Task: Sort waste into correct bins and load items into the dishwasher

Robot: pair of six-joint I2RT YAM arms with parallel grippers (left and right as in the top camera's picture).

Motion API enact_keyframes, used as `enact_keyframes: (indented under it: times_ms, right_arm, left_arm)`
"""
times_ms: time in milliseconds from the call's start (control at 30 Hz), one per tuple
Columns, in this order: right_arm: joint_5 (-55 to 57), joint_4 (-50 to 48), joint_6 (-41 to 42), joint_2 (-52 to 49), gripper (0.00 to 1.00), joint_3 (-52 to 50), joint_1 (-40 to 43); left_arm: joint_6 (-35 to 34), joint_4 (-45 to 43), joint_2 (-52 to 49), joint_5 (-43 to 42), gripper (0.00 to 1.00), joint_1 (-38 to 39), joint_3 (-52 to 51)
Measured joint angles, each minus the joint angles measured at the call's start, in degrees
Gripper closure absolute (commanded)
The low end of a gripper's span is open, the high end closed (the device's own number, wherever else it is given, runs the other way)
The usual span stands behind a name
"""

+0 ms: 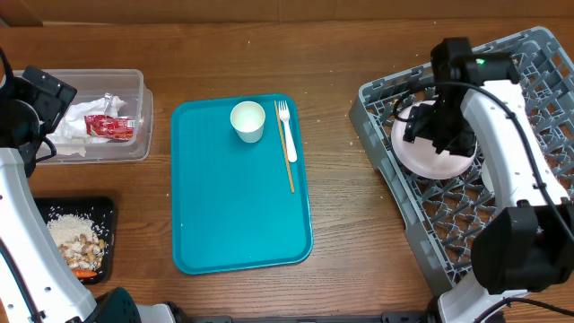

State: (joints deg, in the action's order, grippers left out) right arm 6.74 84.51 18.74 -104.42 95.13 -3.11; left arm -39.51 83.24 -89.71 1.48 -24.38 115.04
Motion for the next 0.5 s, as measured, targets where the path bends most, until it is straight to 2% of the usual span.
enact_keyframes:
  times_ms: [200,333,500]
  right_arm:
    - [-1.9,6.7,1.4,-0.1,0.25,-1.2,-2.5]
    - [-5.5,4.6,-1.1,-0.1,0.25,-3.3,-5.2]
    - [-7.3,-2.8,-3.4,-0.3,0.43,-11.8,-6.7]
  left_arm:
    - [0.0,0.0,0.0,0.0,0.0,0.0,0.0]
    - [0.0,0.0,0.0,0.0,0.0,0.0,0.0]
    - [0.0,0.0,0.0,0.0,0.0,0.0,0.0]
